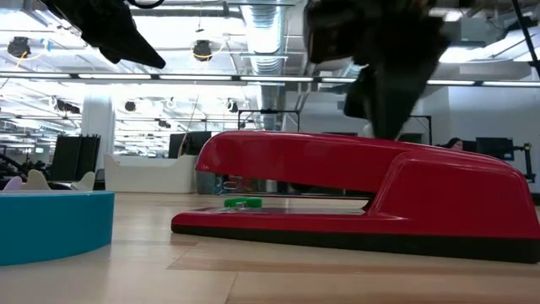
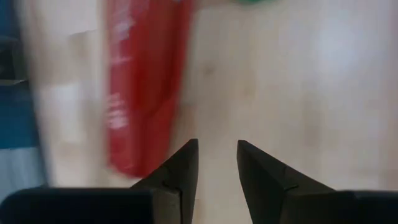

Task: Pick and place Stapler, Stapler remover, tape
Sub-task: Put the red stapler into the black bin, then put the green stapler into the black bin

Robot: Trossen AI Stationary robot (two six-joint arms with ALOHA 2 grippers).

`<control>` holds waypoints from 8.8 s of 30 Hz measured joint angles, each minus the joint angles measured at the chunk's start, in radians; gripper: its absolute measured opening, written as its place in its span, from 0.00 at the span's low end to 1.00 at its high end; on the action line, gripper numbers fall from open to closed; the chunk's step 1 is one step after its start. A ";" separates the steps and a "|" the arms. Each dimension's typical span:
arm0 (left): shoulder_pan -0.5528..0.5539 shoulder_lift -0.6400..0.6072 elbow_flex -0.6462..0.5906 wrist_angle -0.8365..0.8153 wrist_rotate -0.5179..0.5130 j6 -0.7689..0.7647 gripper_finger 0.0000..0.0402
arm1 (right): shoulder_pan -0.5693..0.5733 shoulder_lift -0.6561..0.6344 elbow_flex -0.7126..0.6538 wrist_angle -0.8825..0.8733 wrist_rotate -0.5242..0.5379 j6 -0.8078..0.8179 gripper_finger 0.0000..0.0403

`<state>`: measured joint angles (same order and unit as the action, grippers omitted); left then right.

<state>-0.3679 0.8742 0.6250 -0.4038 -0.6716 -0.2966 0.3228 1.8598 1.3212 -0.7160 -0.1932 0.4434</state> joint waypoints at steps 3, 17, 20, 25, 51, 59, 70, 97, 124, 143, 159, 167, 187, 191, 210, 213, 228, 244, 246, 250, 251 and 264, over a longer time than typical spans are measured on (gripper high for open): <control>0.000 0.000 0.000 0.000 0.000 0.000 0.01 | 0.020 -0.018 0.004 -0.006 -0.047 0.062 0.26; 0.000 0.000 0.000 0.001 0.000 0.000 0.01 | 0.215 -0.034 0.220 -0.158 0.178 0.216 0.23; 0.000 0.000 0.000 0.001 0.000 0.000 0.01 | 0.257 -0.034 0.277 -0.229 0.288 0.262 0.21; 0.000 0.000 0.000 0.001 0.000 0.000 0.01 | 0.300 -0.030 0.285 -0.240 0.375 0.327 0.18; 0.000 0.000 0.000 0.000 0.000 0.000 0.01 | 0.228 0.181 0.283 -0.156 0.321 0.298 0.54; 0.000 0.000 0.000 0.000 0.000 0.000 0.01 | 0.224 0.251 0.283 -0.094 0.272 0.308 0.59; 0.000 0.000 0.000 0.000 0.000 0.000 0.01 | 0.210 0.255 0.264 -0.081 0.277 0.298 0.41; 0.000 0.000 0.000 -0.001 0.002 0.000 0.01 | 0.143 0.112 0.344 -0.276 0.423 0.174 0.41; 0.000 0.000 0.000 -0.001 0.000 0.001 0.01 | -0.468 -0.039 0.351 0.060 0.613 -0.566 0.41; 0.001 0.000 -0.001 -0.005 -0.001 0.000 0.01 | -0.678 0.251 0.432 0.264 0.348 -0.708 0.41; 0.000 0.000 -0.001 -0.029 -0.001 0.001 0.01 | -0.735 0.473 0.787 -0.077 0.371 -0.682 0.41; 0.002 0.000 -0.001 -0.032 -0.001 0.002 0.01 | -0.737 0.470 0.785 -0.105 0.373 -0.678 0.41; 0.002 0.000 -0.001 -0.031 0.000 0.000 0.01 | -0.745 0.470 0.785 -0.097 0.319 -0.660 0.49; 0.002 0.000 -0.001 -0.031 0.000 0.000 0.01 | -0.745 0.464 0.785 -0.069 0.322 -0.663 0.64; 0.002 0.000 -0.001 -0.032 0.000 0.002 0.01 | -0.645 0.453 1.031 -0.448 0.323 -0.772 0.53; 0.002 0.000 -0.001 -0.034 0.000 0.003 0.01 | -0.605 0.413 1.012 -0.568 0.325 -0.783 0.47; -0.001 0.000 0.000 -0.053 0.000 0.002 0.01 | -0.459 0.383 1.012 -0.814 0.322 -0.637 0.11; -0.001 0.000 0.000 -0.066 0.000 0.001 0.01 | -0.439 0.186 1.011 -0.678 0.453 -0.676 0.00; -0.001 0.000 0.000 -0.067 0.000 0.003 0.01 | -0.429 0.127 1.011 -0.687 0.453 -0.658 0.00; -0.001 0.000 0.000 -0.068 -0.001 0.003 0.01 | -0.384 0.033 1.012 -0.695 0.453 -0.628 0.00; -0.001 0.000 0.000 -0.068 -0.001 0.003 0.01 | -0.369 0.014 1.012 -0.700 0.454 -0.628 0.00; -0.001 0.000 0.000 -0.071 -0.001 0.003 0.01 | -0.197 -0.085 0.970 -0.774 0.599 -0.549 0.00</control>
<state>-0.3691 0.8742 0.6250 -0.4746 -0.6727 -0.2935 0.1261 1.7746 2.2910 -1.4900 0.4062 -0.1059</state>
